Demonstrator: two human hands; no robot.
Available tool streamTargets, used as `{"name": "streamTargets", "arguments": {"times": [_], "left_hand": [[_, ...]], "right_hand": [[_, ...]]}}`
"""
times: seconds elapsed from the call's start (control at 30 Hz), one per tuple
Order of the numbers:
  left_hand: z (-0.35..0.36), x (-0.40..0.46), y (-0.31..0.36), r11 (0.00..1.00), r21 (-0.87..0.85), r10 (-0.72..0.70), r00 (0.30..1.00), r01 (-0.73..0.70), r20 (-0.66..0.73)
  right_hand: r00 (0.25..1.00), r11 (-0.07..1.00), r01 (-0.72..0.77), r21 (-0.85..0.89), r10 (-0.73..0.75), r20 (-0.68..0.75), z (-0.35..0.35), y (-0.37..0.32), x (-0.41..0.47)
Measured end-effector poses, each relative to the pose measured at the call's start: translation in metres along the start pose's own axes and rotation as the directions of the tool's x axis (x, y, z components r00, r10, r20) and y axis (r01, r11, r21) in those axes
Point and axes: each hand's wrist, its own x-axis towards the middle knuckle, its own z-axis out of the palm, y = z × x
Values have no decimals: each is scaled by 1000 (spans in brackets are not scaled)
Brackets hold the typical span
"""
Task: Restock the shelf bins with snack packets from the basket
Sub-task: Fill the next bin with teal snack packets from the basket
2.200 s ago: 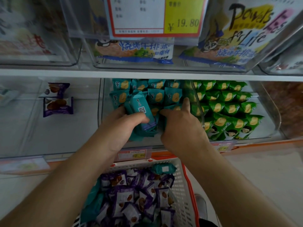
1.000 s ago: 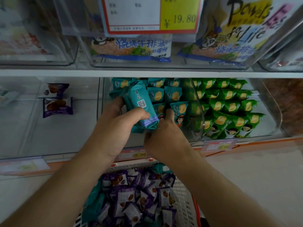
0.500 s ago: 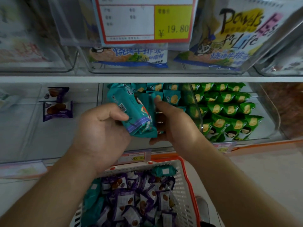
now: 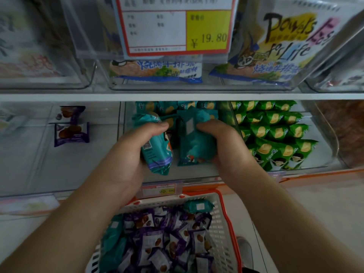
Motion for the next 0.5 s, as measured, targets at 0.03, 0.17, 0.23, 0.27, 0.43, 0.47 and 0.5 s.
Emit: {"name": "streamTargets", "arguments": {"times": [0.03, 0.17, 0.23, 0.27, 0.43, 0.47, 0.5], "left_hand": [[0, 2, 0, 997, 75, 18, 1000, -17, -19], [-2, 2, -2, 963, 263, 73, 996, -59, -45], [-3, 1, -6, 935, 343, 117, 992, -94, -46], [-4, 1, -7, 922, 372, 136, 989, -106, -55], [-8, 4, -11, 883, 455, 171, 982, -116, -82], [-8, 5, -11, 878, 466, 175, 980, -113, -92], [-8, 5, -11, 874, 473, 179, 979, -114, -95]], "right_hand": [[999, 996, -43, 74, 43, 6, -2, -2, -1], [976, 990, -95, 106, 72, 206, -9, -7, -6], [967, 987, -95, 129, 60, 248, -11, -8, -6], [964, 981, -104, 161, 60, 260, -12, -9, -6], [940, 936, -176, 306, 68, 333, -18, -6, 0], [937, 933, -187, 309, 75, 342, -19, -5, 1], [932, 931, -200, 304, 85, 353, -21, -4, 1]]}}
